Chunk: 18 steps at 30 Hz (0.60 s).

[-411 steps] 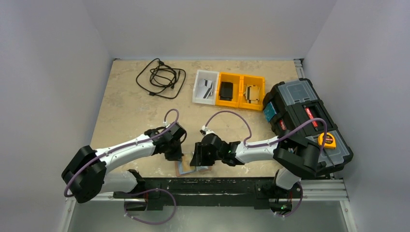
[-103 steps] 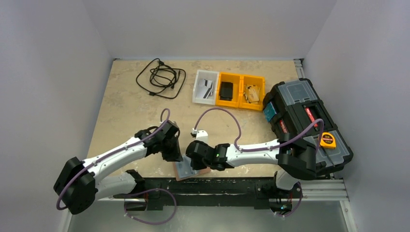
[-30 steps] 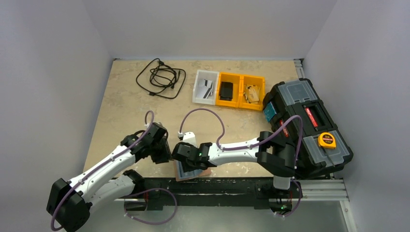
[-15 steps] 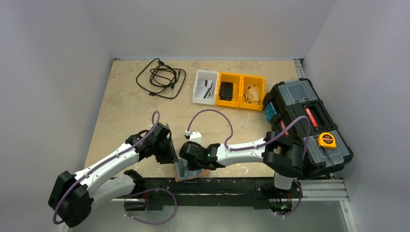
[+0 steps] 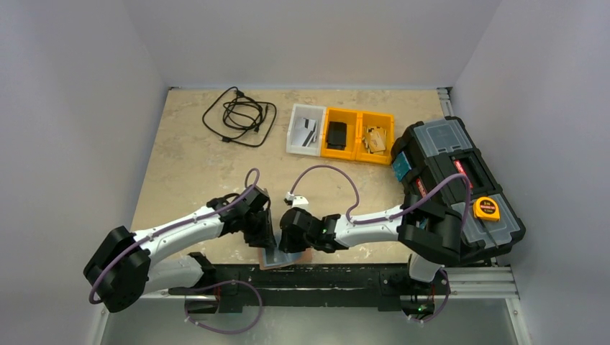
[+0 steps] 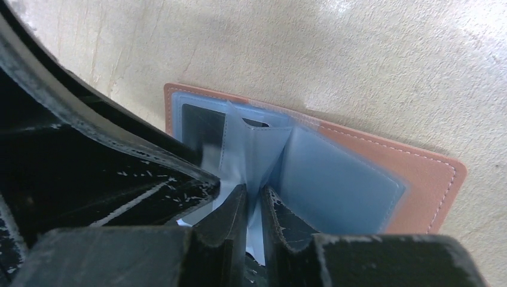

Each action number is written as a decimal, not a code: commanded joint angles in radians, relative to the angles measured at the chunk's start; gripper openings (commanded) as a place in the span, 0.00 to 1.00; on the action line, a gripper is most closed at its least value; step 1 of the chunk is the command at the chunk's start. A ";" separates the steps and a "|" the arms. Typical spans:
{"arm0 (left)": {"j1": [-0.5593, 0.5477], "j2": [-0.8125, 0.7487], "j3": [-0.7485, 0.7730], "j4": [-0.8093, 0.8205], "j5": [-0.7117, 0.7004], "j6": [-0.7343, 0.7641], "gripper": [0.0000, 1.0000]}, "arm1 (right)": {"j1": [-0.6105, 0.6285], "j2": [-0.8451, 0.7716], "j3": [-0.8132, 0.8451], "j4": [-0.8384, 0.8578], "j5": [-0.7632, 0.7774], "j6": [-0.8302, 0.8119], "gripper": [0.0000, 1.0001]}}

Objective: Take the credit cards out of the card holder
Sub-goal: Remove the credit card from the card holder.

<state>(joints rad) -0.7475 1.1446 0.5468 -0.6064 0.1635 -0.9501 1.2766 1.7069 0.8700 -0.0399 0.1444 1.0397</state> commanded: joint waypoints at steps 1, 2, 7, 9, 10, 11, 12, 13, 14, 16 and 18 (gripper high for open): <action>-0.007 0.040 0.011 0.086 -0.002 -0.004 0.29 | 0.003 0.001 -0.054 0.032 -0.093 0.022 0.12; -0.007 0.046 0.010 0.090 -0.001 -0.004 0.29 | 0.000 0.001 -0.061 0.046 -0.100 0.023 0.12; -0.009 0.082 0.011 0.102 0.001 -0.003 0.28 | -0.012 -0.005 -0.083 0.084 -0.122 0.029 0.12; -0.010 0.088 0.009 0.104 -0.006 -0.008 0.26 | -0.016 -0.013 -0.088 0.086 -0.122 0.029 0.12; -0.010 0.091 0.007 0.105 -0.009 -0.011 0.25 | -0.017 -0.018 -0.091 0.088 -0.121 0.029 0.12; -0.010 0.093 0.006 0.105 -0.012 -0.014 0.23 | -0.019 -0.025 -0.093 0.088 -0.120 0.029 0.12; -0.009 0.094 0.005 0.105 -0.014 -0.015 0.20 | -0.020 -0.033 -0.093 0.087 -0.118 0.029 0.12; -0.010 0.095 0.005 0.106 -0.018 -0.017 0.18 | -0.021 -0.041 -0.090 0.083 -0.117 0.027 0.14; -0.010 0.093 0.007 0.102 -0.021 -0.020 0.16 | -0.022 -0.049 -0.086 0.077 -0.113 0.023 0.15; -0.009 0.091 0.010 0.094 -0.030 -0.021 0.12 | -0.023 -0.067 -0.073 0.060 -0.103 0.015 0.17; -0.009 0.086 0.012 0.087 -0.036 -0.023 0.10 | -0.023 -0.086 -0.060 0.047 -0.096 0.012 0.17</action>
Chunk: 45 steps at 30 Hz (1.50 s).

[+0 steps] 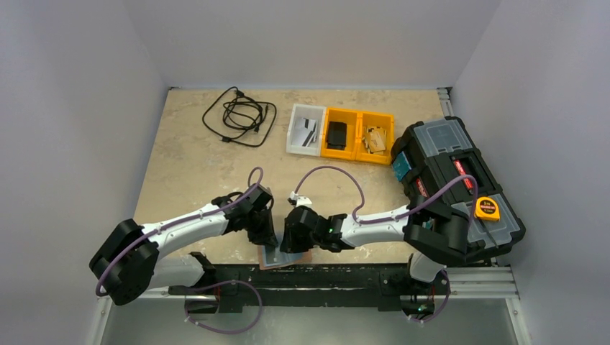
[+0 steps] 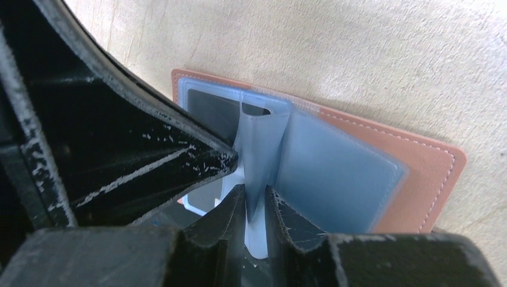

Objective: Take the credit cards out of the card holder
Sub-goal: Remove the credit card from the card holder.

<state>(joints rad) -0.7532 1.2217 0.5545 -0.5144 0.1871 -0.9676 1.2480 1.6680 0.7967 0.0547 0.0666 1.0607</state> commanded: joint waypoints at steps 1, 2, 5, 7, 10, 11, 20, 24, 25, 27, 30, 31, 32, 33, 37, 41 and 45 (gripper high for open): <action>-0.003 0.006 0.005 -0.006 -0.062 -0.005 0.08 | 0.004 -0.058 0.021 -0.052 -0.016 -0.009 0.17; -0.003 0.006 0.007 -0.009 -0.062 -0.005 0.07 | 0.004 -0.065 0.026 -0.053 -0.015 -0.009 0.17; -0.003 -0.012 0.010 -0.018 -0.065 -0.005 0.02 | 0.004 -0.083 0.045 -0.101 -0.004 -0.018 0.21; -0.003 -0.025 0.012 -0.020 -0.061 -0.002 0.00 | 0.004 -0.099 0.055 -0.125 0.010 -0.018 0.21; -0.004 -0.036 0.020 -0.016 -0.039 0.010 0.00 | 0.003 -0.125 0.072 -0.174 0.040 -0.018 0.21; -0.005 -0.038 0.025 -0.014 -0.030 0.015 0.00 | 0.003 -0.134 0.076 -0.187 0.050 -0.018 0.21; -0.047 -0.043 0.068 0.051 0.039 0.012 0.00 | 0.004 -0.227 0.102 -0.310 0.140 -0.048 0.36; -0.063 -0.043 0.092 0.067 0.044 0.001 0.01 | 0.004 -0.258 0.099 -0.356 0.173 -0.044 0.36; -0.065 -0.037 0.097 0.073 0.047 -0.002 0.01 | 0.004 -0.267 0.097 -0.366 0.181 -0.042 0.37; -0.072 -0.011 0.110 0.087 0.059 -0.002 0.02 | 0.003 -0.284 0.093 -0.387 0.198 -0.036 0.37; -0.086 0.023 0.127 0.114 0.072 -0.009 0.05 | 0.004 -0.315 0.081 -0.411 0.221 -0.027 0.37; -0.091 0.035 0.131 0.124 0.076 -0.012 0.07 | 0.004 -0.323 0.077 -0.421 0.231 -0.022 0.37; -0.097 0.047 0.138 0.132 0.080 -0.015 0.08 | 0.004 -0.333 0.073 -0.430 0.238 -0.018 0.36; -0.103 0.057 0.144 0.137 0.083 -0.018 0.11 | 0.004 -0.347 0.069 -0.439 0.244 -0.012 0.36; -0.127 0.118 0.169 0.157 0.095 -0.034 0.17 | 0.004 -0.388 0.046 -0.466 0.266 0.006 0.36; -0.143 0.202 0.188 0.189 0.125 -0.053 0.22 | 0.004 -0.418 0.026 -0.482 0.271 0.022 0.36; -0.158 0.261 0.202 0.220 0.138 -0.065 0.30 | 0.004 -0.431 0.012 -0.492 0.279 0.036 0.36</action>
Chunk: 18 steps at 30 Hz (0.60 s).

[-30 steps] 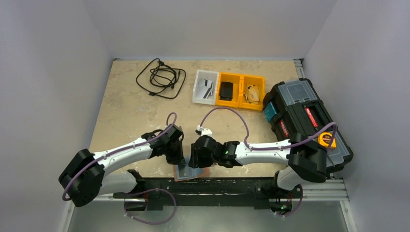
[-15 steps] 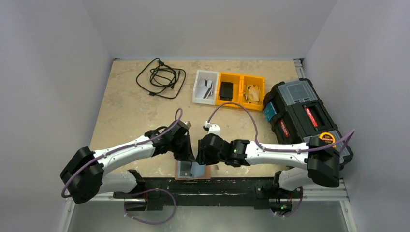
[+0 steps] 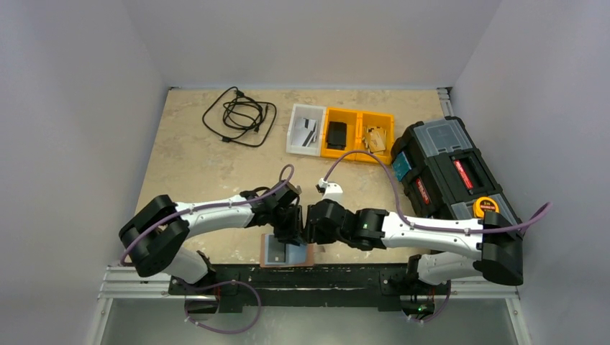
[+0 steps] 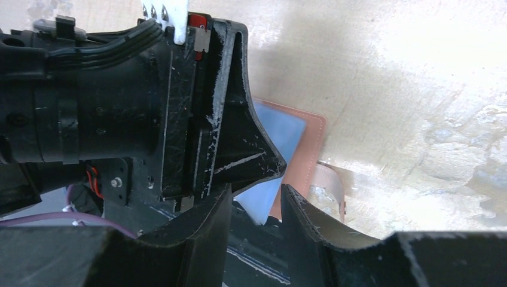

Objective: Take the credit cards out of the card holder
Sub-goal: Remove the credit card from the card holder.

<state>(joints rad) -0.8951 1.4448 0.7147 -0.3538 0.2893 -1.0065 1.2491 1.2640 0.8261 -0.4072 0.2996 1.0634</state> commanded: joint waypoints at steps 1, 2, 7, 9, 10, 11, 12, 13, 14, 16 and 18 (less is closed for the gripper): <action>-0.018 0.048 0.045 0.064 0.037 -0.028 0.31 | 0.003 -0.029 -0.019 -0.032 0.050 0.036 0.36; -0.018 0.054 0.047 0.066 0.037 -0.030 0.33 | 0.003 -0.029 -0.020 -0.034 0.057 0.036 0.36; -0.018 0.029 0.068 0.028 0.006 -0.021 0.44 | 0.003 -0.037 -0.025 -0.017 0.055 0.033 0.35; -0.018 0.000 0.080 -0.007 -0.025 -0.013 0.45 | 0.004 -0.044 -0.028 0.001 0.047 0.032 0.35; -0.016 -0.013 0.087 -0.030 -0.042 -0.008 0.46 | 0.004 -0.048 -0.030 0.014 0.039 0.027 0.34; -0.015 -0.028 0.093 -0.058 -0.058 -0.002 0.47 | 0.004 -0.052 -0.033 0.028 0.030 0.023 0.34; -0.013 -0.042 0.101 -0.078 -0.074 0.005 0.47 | 0.004 -0.057 -0.036 0.044 0.022 0.020 0.33; -0.010 -0.055 0.105 -0.094 -0.081 0.008 0.47 | 0.006 -0.059 -0.037 0.059 0.013 0.017 0.33; -0.008 -0.067 0.107 -0.107 -0.091 0.013 0.47 | 0.007 -0.060 -0.035 0.073 0.004 0.014 0.33; 0.005 -0.091 0.108 -0.134 -0.106 0.018 0.47 | 0.013 -0.054 -0.027 0.099 -0.011 0.007 0.33; 0.021 -0.119 0.104 -0.161 -0.127 0.024 0.47 | 0.020 -0.039 -0.013 0.116 -0.022 0.002 0.32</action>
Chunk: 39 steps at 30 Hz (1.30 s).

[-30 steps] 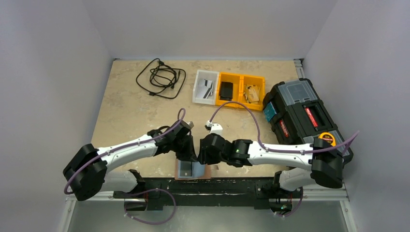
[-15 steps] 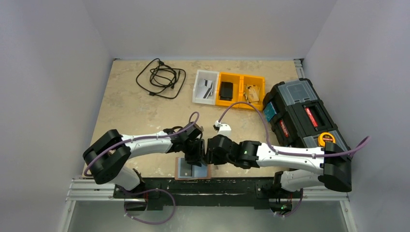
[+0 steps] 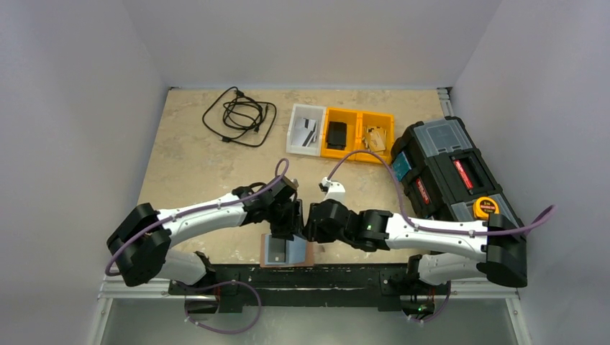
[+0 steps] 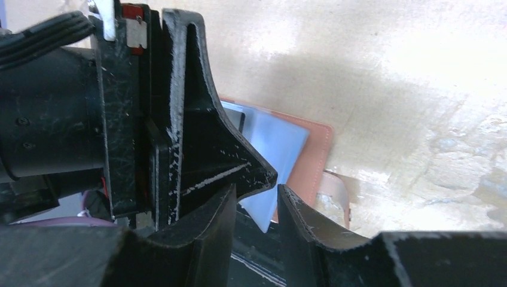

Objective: Take the credit cards out of the card holder
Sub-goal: Remove the credit card from the card holder.

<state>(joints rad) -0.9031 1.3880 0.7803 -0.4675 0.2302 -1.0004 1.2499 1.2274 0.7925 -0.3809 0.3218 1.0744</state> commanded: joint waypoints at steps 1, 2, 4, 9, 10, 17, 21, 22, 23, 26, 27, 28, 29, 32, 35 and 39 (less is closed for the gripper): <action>0.037 -0.080 0.034 -0.061 -0.076 0.023 0.47 | 0.023 0.008 0.029 0.097 -0.049 -0.011 0.32; 0.047 -0.097 0.027 -0.073 -0.086 0.028 0.47 | 0.028 0.018 0.037 0.103 -0.053 -0.013 0.32; 0.067 -0.131 0.017 -0.108 -0.107 0.034 0.46 | 0.035 0.051 0.053 0.126 -0.075 -0.022 0.32; 0.136 -0.231 -0.040 -0.201 -0.179 0.049 0.42 | 0.037 0.152 0.080 0.218 -0.164 -0.033 0.32; 0.153 -0.252 -0.061 -0.203 -0.176 0.052 0.41 | 0.037 0.173 0.081 0.239 -0.182 -0.033 0.32; 0.185 -0.320 -0.167 -0.194 -0.168 0.055 0.32 | 0.022 0.283 0.063 0.363 -0.290 -0.006 0.30; 0.185 -0.329 -0.203 -0.168 -0.157 0.048 0.25 | -0.021 0.333 0.022 0.446 -0.354 0.008 0.27; 0.185 -0.333 -0.208 -0.162 -0.153 0.047 0.24 | -0.029 0.338 0.012 0.454 -0.357 0.010 0.27; 0.185 -0.337 -0.212 -0.158 -0.150 0.046 0.23 | -0.037 0.340 0.001 0.458 -0.355 0.013 0.27; 0.185 -0.342 -0.216 -0.148 -0.142 0.052 0.19 | -0.055 0.337 -0.034 0.468 -0.346 0.019 0.27; 0.185 -0.341 -0.215 -0.146 -0.139 0.053 0.18 | -0.062 0.340 -0.047 0.474 -0.348 0.019 0.28; 0.183 -0.340 -0.215 -0.143 -0.137 0.055 0.17 | -0.070 0.345 -0.056 0.479 -0.354 0.019 0.28; 0.184 -0.338 -0.215 -0.143 -0.136 0.056 0.16 | -0.078 0.351 -0.067 0.488 -0.360 0.020 0.28; 0.183 -0.336 -0.215 -0.141 -0.131 0.057 0.13 | -0.089 0.373 -0.090 0.528 -0.384 0.018 0.29; 0.184 -0.337 -0.220 -0.140 -0.132 0.055 0.12 | -0.100 0.402 -0.096 0.555 -0.403 0.010 0.29; 0.184 -0.335 -0.227 -0.137 -0.126 0.052 0.10 | -0.126 0.433 -0.105 0.575 -0.413 -0.005 0.30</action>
<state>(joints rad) -0.7208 1.0645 0.5644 -0.6323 0.0898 -0.9577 1.1458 1.6352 0.7059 0.1402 -0.0723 1.0847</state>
